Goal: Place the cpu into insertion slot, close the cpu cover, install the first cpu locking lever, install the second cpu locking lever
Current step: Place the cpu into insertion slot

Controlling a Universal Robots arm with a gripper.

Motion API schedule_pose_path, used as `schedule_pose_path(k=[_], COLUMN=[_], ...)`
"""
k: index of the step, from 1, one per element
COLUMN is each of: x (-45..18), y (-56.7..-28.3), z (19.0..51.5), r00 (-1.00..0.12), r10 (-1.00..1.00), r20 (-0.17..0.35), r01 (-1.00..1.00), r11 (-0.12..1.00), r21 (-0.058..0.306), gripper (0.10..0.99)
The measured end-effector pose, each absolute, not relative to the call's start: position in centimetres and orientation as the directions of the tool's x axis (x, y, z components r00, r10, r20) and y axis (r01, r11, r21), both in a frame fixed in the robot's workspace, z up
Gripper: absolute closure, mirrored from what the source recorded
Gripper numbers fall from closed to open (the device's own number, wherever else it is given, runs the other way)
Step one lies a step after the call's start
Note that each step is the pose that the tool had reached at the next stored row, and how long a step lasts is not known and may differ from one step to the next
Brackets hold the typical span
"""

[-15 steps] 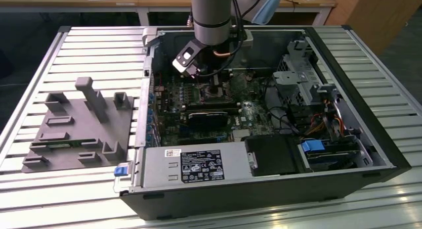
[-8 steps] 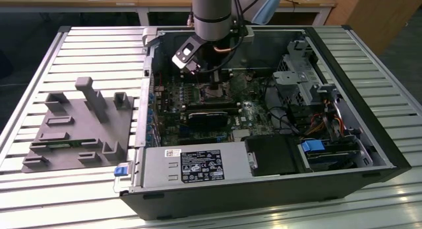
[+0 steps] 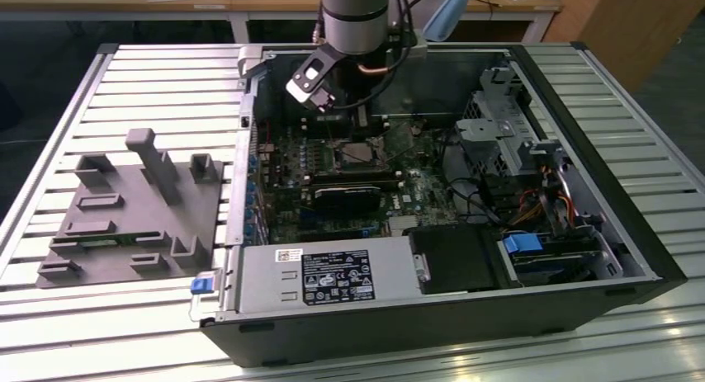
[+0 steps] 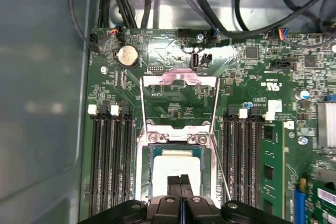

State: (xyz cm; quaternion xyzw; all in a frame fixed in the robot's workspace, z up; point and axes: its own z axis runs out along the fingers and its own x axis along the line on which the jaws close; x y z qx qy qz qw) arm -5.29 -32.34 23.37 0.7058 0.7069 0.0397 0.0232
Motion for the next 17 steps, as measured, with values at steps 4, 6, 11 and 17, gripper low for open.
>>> schedule_pose_path(k=[4,6,11,17], x=[-5.29,-5.21,-4.65,-4.41], y=[-32.34,-32.34,-32.34,-32.33], z=[23.95,23.95,23.96,23.94], r00=[-0.003,-0.003,-0.003,-0.002], r10=[1.0,1.0,1.0,1.0], r20=[0.023,0.024,0.023,0.023], r01=[0.996,0.996,0.996,0.997], r11=[0.001,0.001,0.001,0.001], r21=[0.089,0.089,0.089,0.074], gripper=[0.98,0.98,0.98,0.98])
